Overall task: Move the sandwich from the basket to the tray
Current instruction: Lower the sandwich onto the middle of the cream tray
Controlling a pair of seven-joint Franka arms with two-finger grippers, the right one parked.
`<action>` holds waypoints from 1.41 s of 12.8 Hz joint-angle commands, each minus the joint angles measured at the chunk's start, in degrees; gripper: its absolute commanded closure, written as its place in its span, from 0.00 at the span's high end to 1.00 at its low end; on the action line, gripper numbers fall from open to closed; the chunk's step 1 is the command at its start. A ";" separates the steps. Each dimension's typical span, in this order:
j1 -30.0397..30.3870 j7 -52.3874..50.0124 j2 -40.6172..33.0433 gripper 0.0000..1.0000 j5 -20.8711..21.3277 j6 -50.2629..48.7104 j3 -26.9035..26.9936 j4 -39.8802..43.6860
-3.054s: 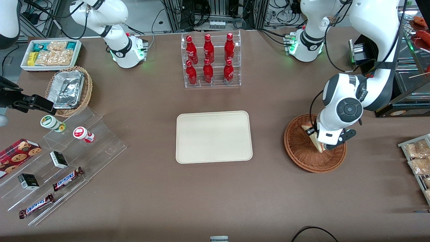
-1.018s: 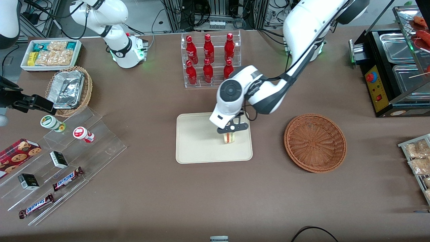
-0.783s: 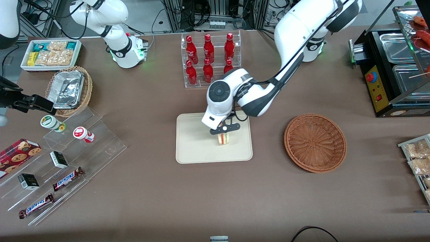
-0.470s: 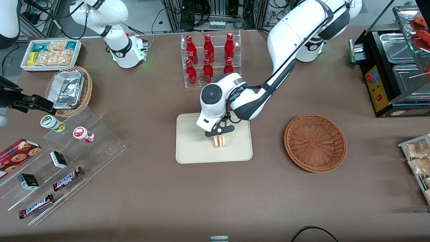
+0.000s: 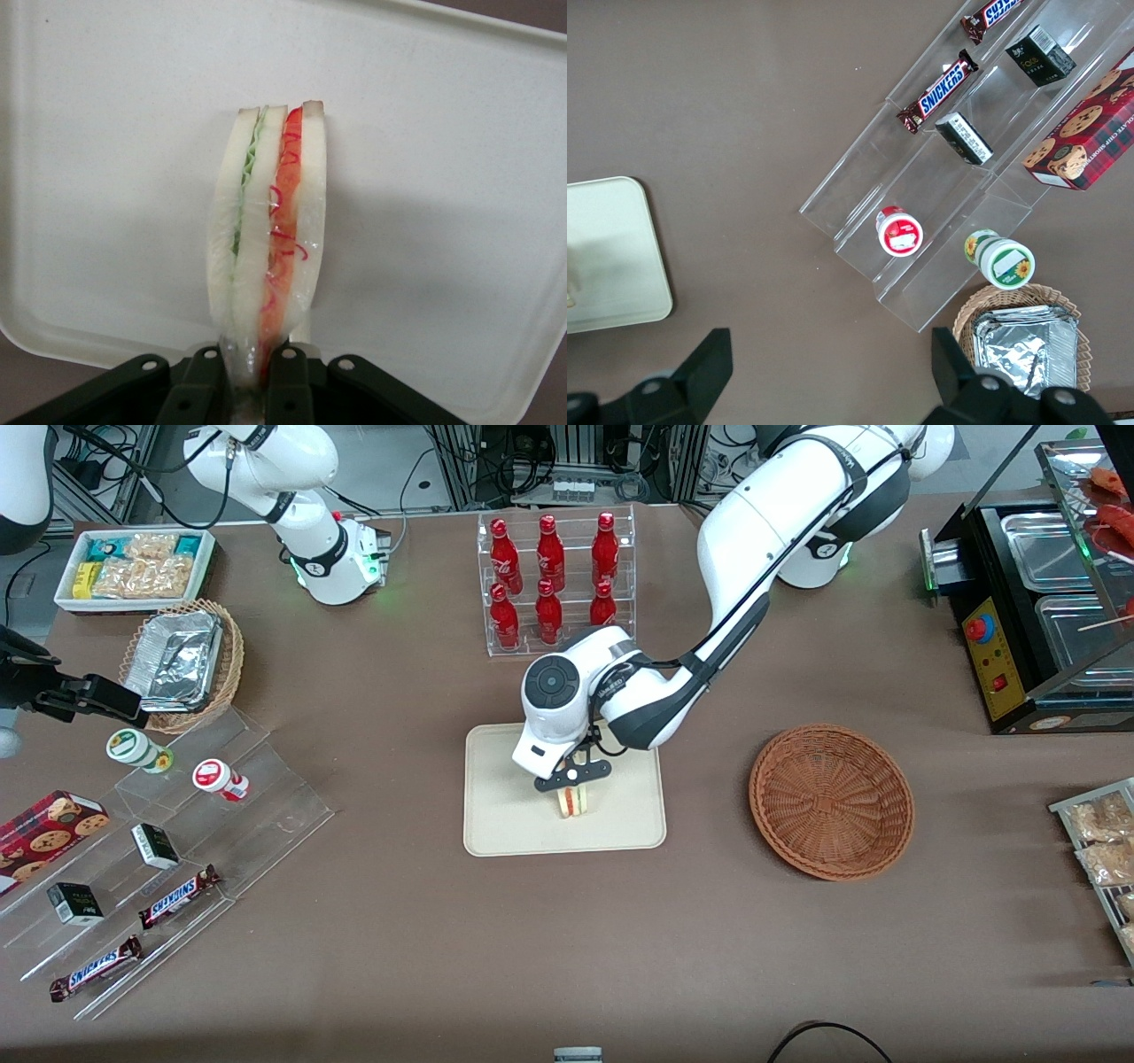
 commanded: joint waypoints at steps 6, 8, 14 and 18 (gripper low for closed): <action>-1.57 -2.81 1.45 1.00 3.06 0.06 0.61 2.53; -1.57 -2.81 1.19 1.00 3.06 -0.12 0.61 2.53; -0.87 -1.75 -3.20 1.00 2.35 -4.94 0.00 2.70; 0.53 1.92 -7.15 1.00 -0.98 -7.85 -0.01 2.79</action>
